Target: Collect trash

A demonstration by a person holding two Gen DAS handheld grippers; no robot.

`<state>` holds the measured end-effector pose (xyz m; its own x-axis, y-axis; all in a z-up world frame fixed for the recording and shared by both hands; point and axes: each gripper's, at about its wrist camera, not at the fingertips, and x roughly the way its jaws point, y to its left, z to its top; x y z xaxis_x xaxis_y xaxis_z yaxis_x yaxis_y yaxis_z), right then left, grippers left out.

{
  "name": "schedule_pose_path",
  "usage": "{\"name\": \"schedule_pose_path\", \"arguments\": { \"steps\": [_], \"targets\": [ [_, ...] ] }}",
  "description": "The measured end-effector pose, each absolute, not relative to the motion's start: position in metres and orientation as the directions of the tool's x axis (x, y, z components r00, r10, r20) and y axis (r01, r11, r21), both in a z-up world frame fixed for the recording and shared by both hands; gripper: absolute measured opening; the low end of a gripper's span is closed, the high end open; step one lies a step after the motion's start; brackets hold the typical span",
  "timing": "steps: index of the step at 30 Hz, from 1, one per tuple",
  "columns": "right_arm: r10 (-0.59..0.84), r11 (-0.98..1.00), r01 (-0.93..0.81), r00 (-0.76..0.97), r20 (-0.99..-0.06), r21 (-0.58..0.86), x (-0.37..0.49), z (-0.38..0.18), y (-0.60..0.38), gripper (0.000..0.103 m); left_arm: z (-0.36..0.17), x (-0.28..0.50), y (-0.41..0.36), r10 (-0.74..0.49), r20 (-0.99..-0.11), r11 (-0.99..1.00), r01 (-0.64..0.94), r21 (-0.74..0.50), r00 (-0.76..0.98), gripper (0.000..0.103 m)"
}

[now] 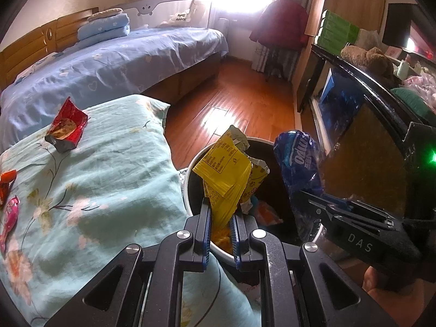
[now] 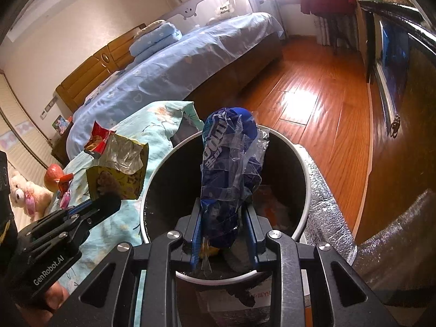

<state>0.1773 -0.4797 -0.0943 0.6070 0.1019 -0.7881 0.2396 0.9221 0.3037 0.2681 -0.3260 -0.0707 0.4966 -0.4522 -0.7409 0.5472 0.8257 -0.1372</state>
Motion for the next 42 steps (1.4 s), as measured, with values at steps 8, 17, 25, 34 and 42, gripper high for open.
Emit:
{"name": "schedule_pose_path", "arguments": {
  "steps": [8,17,25,34,42],
  "targets": [
    [0.107,0.921,0.243,0.598,-0.794,0.306,0.18,-0.098,-0.482,0.028,-0.072,0.271,-0.33,-0.455,-0.742,0.823,0.55,-0.14,0.492,0.011],
    [0.111,0.921,0.243,0.583,-0.804,0.304,0.185,-0.103,-0.483,0.031,-0.077,0.277,-0.333,-0.462,-0.757,0.82,0.548,-0.165,0.462,0.014],
    [0.114,0.903,0.271,0.597,-0.794,0.333,0.183,-0.103,-0.489,0.071,-0.077,0.276,-0.306,-0.456,-0.749,0.842,0.505,-0.188,0.481,0.05],
    [0.146,0.909,0.222,0.623,-0.769,0.353,0.182,-0.091,-0.462,0.076,-0.078,0.262,-0.242,-0.43,-0.736,0.88,0.424,-0.213,0.523,0.053],
    [0.208,0.922,0.128,0.632,-0.747,0.365,0.189,-0.081,-0.414,0.083,-0.074,0.249,-0.186,-0.397,-0.732,0.909,0.346,-0.231,0.554,0.056]
  ]
}}
